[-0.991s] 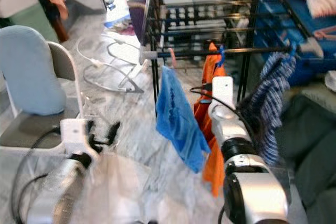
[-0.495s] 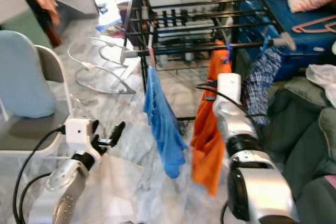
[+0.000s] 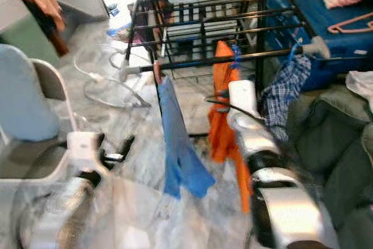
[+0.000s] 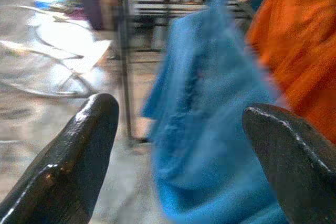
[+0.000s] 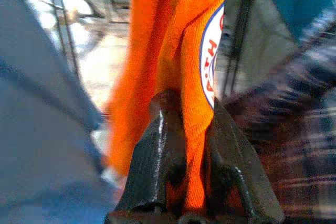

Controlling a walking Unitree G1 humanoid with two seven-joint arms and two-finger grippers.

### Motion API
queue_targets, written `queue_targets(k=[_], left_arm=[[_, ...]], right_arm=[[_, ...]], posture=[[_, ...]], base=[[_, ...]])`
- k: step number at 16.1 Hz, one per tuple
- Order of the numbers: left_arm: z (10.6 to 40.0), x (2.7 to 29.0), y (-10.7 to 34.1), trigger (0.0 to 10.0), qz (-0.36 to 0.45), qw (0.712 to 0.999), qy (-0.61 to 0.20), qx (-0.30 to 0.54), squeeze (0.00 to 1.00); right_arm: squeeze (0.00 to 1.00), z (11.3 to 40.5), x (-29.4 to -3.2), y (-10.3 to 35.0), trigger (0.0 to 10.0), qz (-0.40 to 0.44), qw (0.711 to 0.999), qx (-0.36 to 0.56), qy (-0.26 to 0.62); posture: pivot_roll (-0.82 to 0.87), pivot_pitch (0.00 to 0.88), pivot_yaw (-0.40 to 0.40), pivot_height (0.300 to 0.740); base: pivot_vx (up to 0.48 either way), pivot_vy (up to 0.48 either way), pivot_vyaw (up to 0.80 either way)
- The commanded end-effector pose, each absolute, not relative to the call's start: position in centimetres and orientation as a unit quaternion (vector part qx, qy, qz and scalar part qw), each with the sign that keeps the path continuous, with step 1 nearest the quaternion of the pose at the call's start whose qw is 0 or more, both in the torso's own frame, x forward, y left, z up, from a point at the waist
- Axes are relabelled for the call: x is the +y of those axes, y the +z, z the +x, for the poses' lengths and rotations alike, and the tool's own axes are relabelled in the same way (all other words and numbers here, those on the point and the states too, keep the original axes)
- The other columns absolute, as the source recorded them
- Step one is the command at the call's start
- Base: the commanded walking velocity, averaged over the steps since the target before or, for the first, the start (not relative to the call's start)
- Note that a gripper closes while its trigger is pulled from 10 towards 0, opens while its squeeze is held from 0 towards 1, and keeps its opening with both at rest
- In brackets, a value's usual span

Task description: Hang hanger

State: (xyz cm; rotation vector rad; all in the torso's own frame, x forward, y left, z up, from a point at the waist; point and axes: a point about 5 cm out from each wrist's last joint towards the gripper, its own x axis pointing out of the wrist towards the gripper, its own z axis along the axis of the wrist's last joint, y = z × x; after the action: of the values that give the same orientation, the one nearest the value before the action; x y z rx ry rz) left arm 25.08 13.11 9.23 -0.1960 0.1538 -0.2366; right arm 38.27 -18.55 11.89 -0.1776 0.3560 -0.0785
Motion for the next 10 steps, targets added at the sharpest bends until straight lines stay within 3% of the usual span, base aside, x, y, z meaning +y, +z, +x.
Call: queue_targets(k=[1,10], left_arm=[[25.04,14.22,9.36,10.0,-0.085,0.988,-0.104,0.076,0.0],[25.09,14.4,9.09,10.0,-0.089,0.988,-0.092,0.088,0.0]], right_arm=[[0.0,38.97,-17.05,13.29,10.0,-0.085,0.985,0.147,-0.019],[0.0,38.58,-16.06,12.33,10.0,-0.077,0.983,0.166,0.013]], posture=[[-0.09,0.018,0.103,0.74],[-0.09,0.018,0.106,0.74]], base=[[0.266,0.0,0.0],[0.0,0.0,0.0]])
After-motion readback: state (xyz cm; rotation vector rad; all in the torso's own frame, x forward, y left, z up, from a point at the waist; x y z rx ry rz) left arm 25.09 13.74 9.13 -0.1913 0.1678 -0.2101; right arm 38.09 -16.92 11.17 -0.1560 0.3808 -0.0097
